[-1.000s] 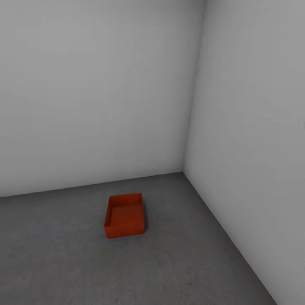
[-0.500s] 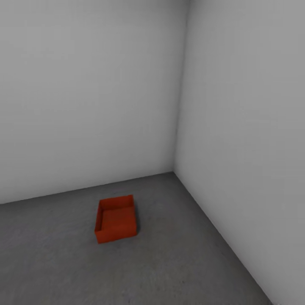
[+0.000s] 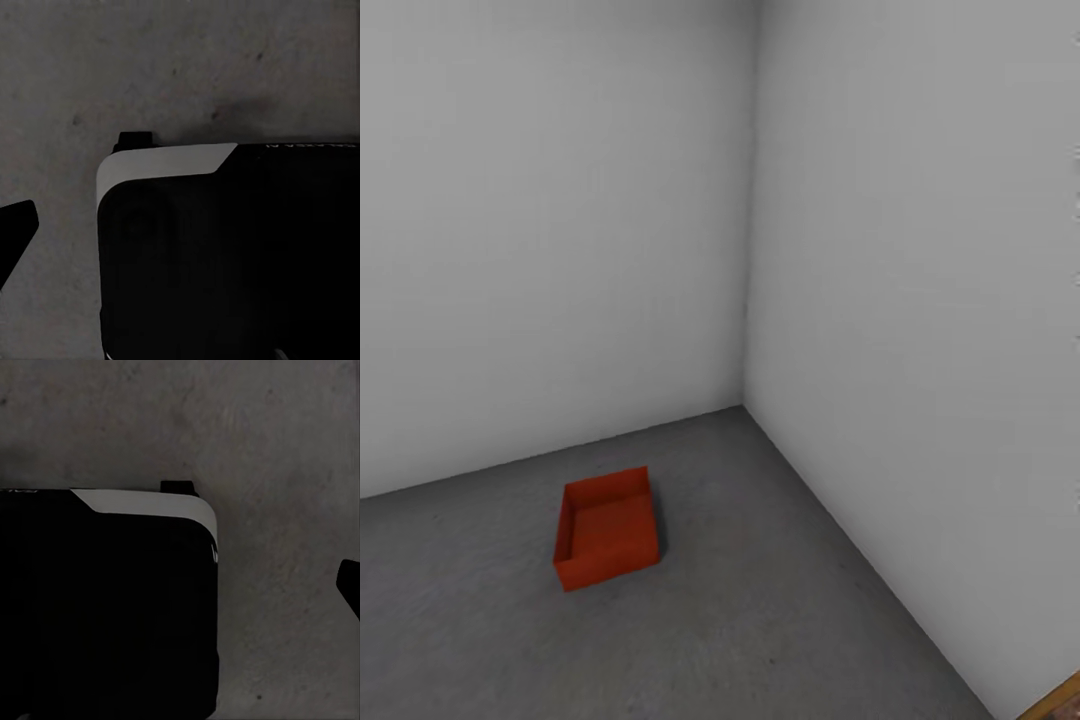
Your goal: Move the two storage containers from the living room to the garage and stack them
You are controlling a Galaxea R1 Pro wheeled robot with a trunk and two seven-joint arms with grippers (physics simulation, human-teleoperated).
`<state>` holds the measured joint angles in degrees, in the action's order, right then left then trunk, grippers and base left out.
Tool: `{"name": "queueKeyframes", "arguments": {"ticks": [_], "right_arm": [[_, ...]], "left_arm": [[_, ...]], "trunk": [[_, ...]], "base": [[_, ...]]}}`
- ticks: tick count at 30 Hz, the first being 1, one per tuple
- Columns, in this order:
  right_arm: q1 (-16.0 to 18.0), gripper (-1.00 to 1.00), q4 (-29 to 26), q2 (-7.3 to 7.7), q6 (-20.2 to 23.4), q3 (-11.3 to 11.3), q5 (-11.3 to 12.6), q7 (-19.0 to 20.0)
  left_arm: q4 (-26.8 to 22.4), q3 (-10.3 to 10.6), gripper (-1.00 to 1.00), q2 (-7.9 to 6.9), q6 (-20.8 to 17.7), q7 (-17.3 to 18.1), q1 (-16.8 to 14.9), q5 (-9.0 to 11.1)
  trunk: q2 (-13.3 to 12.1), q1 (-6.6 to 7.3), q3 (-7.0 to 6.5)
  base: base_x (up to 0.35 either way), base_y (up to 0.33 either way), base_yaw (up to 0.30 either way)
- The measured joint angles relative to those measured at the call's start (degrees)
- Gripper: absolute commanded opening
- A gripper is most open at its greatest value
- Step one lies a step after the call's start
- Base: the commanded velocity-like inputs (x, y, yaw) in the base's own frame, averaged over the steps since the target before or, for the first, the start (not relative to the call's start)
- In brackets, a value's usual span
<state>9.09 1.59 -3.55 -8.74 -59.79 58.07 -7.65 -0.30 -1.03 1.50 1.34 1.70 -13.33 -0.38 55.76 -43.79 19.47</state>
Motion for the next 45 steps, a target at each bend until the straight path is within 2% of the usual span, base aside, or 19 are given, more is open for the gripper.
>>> {"name": "queueKeyframes", "arguments": {"ticks": [21,45], "right_arm": [[0.0,1.0,0.0,0.02,0.07,-0.04,-0.4,0.01],[0.0,1.0,0.0,0.02,0.05,-0.04,-0.13,0.01]], "left_arm": [[0.0,0.0,1.0,-0.07,-0.03,0.0,0.0,-0.02],[0.01,0.0,1.0,-0.09,0.01,0.09,-0.01,-0.02]], "trunk": [[0.0,0.0,-0.03],[0.0,0.0,-0.55]], "base": [[0.0,0.0,-0.014],[0.0,0.0,-0.226]]}}
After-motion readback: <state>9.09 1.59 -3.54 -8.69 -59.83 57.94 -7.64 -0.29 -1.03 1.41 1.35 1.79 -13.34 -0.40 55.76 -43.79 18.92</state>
